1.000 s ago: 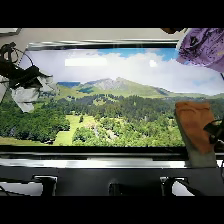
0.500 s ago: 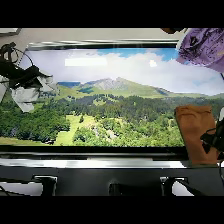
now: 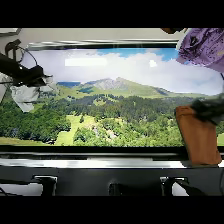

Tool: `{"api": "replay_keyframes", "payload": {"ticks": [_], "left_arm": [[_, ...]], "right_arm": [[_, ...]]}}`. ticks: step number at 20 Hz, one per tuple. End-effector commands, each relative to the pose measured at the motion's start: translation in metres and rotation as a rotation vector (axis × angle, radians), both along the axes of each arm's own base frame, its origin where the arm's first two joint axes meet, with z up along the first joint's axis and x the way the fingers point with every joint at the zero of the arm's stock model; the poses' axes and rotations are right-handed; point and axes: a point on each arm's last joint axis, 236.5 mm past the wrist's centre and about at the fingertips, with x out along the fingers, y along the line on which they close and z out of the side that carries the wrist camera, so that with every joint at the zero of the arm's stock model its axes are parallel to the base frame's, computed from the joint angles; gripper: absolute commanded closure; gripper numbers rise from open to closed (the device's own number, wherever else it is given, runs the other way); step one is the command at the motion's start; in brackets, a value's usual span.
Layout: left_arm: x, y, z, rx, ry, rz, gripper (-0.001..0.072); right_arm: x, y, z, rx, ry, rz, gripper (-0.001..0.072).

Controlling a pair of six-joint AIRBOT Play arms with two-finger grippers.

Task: Fold the clothes and pants, and hang the long-sleeved shirts on hangers.

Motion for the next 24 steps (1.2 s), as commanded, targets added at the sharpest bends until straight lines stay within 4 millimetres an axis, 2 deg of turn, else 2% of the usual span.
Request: {"api": "replay_keyframes", "payload": {"ticks": [1, 2, 4, 6, 8, 12, 24], "left_arm": [[-0.001, -0.018, -0.008, 0.103, -0.054, -0.093, 0.0695], [-0.008, -0.029, -0.014, 0.105, -0.068, -0.120, 0.0695], [-0.027, -0.043, -0.025, 0.121, -0.097, -0.175, 0.0695], [-0.047, -0.042, -0.031, 0.125, -0.128, -0.158, 0.0695], [-0.065, -0.035, -0.035, 0.138, -0.146, -0.135, 0.0694], [-0.086, -0.023, -0.042, 0.176, -0.099, -0.131, 0.0691], [-0.086, -0.023, -0.044, 0.176, -0.093, -0.133, 0.0692]], "right_arm": [[0.053, 0.130, 0.031, 0.066, -0.228, 0.366, 0.0684], [0.048, 0.162, 0.023, 0.036, -0.209, 0.475, 0.0684], [0.038, 0.211, 0.012, -0.010, -0.194, 0.647, 0.0686], [0.029, 0.242, 0.008, -0.042, -0.198, 0.756, 0.0685], [0.024, 0.260, 0.009, -0.048, -0.217, 0.805, 0.0685], [0.020, 0.262, 0.009, -0.042, -0.207, 0.810, 0.0684], [0.020, 0.262, 0.009, -0.041, -0.207, 0.810, 0.0684]]}}
